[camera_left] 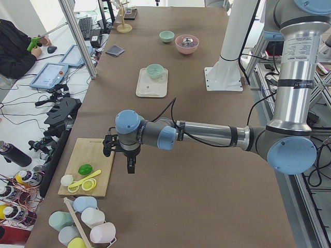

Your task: Stack green bowls together

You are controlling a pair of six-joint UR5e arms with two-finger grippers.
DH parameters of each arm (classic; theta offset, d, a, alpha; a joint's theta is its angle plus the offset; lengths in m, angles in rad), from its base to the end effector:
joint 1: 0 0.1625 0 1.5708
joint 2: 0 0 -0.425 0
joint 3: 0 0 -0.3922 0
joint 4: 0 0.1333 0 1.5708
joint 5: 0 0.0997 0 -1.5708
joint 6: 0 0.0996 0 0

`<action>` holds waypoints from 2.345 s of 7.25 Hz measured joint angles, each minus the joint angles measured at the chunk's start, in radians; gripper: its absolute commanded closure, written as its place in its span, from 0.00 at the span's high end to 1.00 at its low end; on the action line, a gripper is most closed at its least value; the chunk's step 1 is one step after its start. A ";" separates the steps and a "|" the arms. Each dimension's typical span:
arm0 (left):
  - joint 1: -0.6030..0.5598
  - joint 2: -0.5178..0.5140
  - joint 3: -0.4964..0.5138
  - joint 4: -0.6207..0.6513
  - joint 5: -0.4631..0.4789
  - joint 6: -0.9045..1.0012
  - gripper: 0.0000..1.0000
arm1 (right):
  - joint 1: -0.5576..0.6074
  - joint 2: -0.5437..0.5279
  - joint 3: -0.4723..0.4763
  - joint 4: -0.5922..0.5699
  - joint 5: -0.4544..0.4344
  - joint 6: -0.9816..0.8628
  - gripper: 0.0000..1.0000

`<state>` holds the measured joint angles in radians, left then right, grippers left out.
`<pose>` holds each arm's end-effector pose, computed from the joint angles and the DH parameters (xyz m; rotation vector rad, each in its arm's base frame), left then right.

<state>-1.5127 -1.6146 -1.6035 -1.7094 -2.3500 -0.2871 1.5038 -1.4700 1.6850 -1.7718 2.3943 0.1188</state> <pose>-0.0329 -0.5250 0.6051 0.0678 0.8000 -0.1328 0.0249 -0.5294 0.5680 -0.0633 -0.8212 0.0431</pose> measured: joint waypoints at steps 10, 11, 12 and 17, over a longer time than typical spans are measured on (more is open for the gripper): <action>-0.001 -0.002 -0.058 -0.051 -0.008 -0.013 0.98 | -0.006 0.007 -0.003 0.000 -0.005 0.008 1.00; 0.000 -0.007 -0.058 -0.060 -0.009 -0.044 0.98 | -0.007 0.007 -0.003 0.000 -0.005 0.016 1.00; 0.006 -0.023 -0.064 -0.069 -0.010 -0.115 0.98 | -0.009 0.007 -0.003 0.000 -0.005 0.025 1.00; 0.300 -0.207 -0.072 -0.041 0.073 -0.439 0.96 | -0.021 0.012 0.003 0.001 -0.004 0.042 1.00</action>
<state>-1.2123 -1.8221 -1.6757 -1.7500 -2.2773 -0.7266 1.4830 -1.4575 1.6881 -1.7707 2.3900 0.1604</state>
